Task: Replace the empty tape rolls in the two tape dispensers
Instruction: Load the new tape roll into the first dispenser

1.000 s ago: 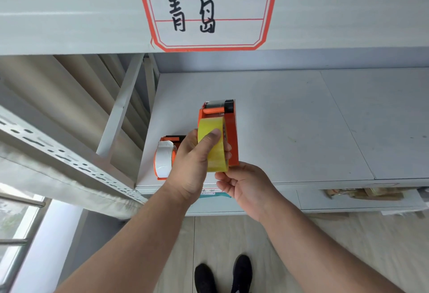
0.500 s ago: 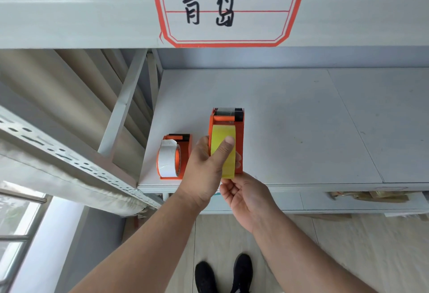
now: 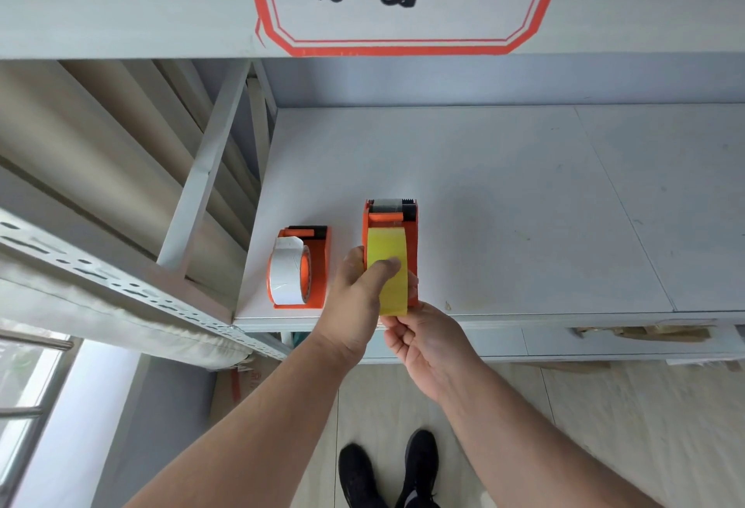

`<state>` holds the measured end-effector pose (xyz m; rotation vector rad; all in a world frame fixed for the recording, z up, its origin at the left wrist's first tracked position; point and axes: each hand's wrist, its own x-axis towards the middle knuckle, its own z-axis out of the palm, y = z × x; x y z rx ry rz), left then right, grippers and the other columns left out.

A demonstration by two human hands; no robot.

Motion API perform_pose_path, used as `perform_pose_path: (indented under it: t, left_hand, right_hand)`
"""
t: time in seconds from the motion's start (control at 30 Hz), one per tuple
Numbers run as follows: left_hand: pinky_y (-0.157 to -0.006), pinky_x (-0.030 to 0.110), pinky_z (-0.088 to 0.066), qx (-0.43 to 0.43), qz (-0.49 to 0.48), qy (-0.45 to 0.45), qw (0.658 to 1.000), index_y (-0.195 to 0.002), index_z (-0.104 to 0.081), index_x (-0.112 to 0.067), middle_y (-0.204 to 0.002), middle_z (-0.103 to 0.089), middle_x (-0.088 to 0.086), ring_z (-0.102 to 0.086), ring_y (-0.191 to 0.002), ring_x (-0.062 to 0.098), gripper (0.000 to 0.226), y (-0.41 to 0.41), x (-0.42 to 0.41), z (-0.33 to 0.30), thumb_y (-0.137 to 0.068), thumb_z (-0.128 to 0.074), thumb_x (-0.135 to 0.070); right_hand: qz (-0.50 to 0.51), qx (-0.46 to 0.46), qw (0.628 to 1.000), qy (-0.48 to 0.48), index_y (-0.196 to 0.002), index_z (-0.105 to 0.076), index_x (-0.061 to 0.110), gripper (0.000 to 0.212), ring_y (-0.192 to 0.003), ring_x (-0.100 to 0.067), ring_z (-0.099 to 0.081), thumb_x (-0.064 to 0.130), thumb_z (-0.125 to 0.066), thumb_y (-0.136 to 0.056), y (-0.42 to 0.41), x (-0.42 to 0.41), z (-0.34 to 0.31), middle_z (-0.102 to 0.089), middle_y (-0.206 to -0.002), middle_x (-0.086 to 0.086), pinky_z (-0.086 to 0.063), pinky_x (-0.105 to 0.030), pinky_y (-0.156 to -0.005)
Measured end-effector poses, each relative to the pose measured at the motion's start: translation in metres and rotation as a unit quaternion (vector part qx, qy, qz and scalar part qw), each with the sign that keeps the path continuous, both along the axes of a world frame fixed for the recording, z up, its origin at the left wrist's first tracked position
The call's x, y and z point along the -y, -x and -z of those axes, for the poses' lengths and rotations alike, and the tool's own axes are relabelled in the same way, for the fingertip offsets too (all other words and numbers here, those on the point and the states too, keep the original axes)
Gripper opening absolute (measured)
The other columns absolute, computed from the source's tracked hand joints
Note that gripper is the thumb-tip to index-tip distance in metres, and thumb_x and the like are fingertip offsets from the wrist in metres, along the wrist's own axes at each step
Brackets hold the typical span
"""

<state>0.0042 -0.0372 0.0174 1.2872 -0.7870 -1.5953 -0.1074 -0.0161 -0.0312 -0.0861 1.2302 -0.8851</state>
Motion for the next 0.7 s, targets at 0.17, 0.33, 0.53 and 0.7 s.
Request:
perform_pose_path:
  t: [0.17, 0.33, 0.53, 0.7]
  left_hand:
    - [-0.073, 0.035, -0.065, 0.015, -0.003, 0.004, 1.0, -0.115, -0.062, -0.004, -0.084, -0.078, 0.01, -0.077, -0.079, 0.024, 0.026, 0.003, -0.001, 0.003, -0.104, -0.064, -0.028]
    - [-0.07, 0.033, -0.063, 0.026, -0.001, 0.019, 0.999, -0.109, -0.062, -0.008, -0.084, -0.077, 0.011, -0.077, -0.077, 0.022, 0.022, 0.007, -0.001, 0.008, -0.106, -0.061, -0.03]
    - [-0.071, 0.032, -0.064, 0.015, -0.002, -0.001, 1.0, -0.114, -0.062, -0.007, -0.088, -0.078, 0.012, -0.078, -0.08, 0.022, 0.025, 0.008, 0.002, 0.02, -0.105, -0.062, -0.03]
    - [-0.075, 0.036, -0.063, 0.03, -0.004, -0.02, 0.999, -0.118, -0.062, -0.004, -0.093, -0.079, 0.014, -0.079, -0.082, 0.025, 0.035, 0.008, 0.007, 0.038, -0.103, -0.066, -0.035]
  right_hand:
    - [-0.002, 0.013, 1.0, -0.001, -0.119, -0.071, 0.006, 0.022, -0.066, -0.008, -0.074, 0.0, -0.056, -0.103, 0.001, 0.0, 0.004, -0.079, -0.081, -0.001, -0.058, -0.026, -0.07]
    - [0.001, 0.022, 1.0, -0.01, -0.106, -0.071, 0.006, 0.019, -0.068, -0.01, -0.07, -0.003, -0.056, -0.102, 0.004, 0.001, 0.004, -0.077, -0.076, -0.002, -0.059, -0.027, -0.075]
    - [0.016, 0.015, 0.999, -0.048, -0.118, -0.07, -0.001, 0.025, -0.07, -0.015, -0.069, -0.005, -0.057, -0.097, 0.009, 0.002, 0.011, -0.075, -0.082, -0.009, -0.059, -0.028, -0.064]
    - [0.035, 0.002, 0.996, -0.081, -0.121, -0.071, 0.0, 0.032, -0.071, -0.019, -0.07, 0.008, -0.051, -0.098, 0.006, 0.006, 0.014, -0.072, -0.084, -0.012, -0.058, -0.031, -0.066]
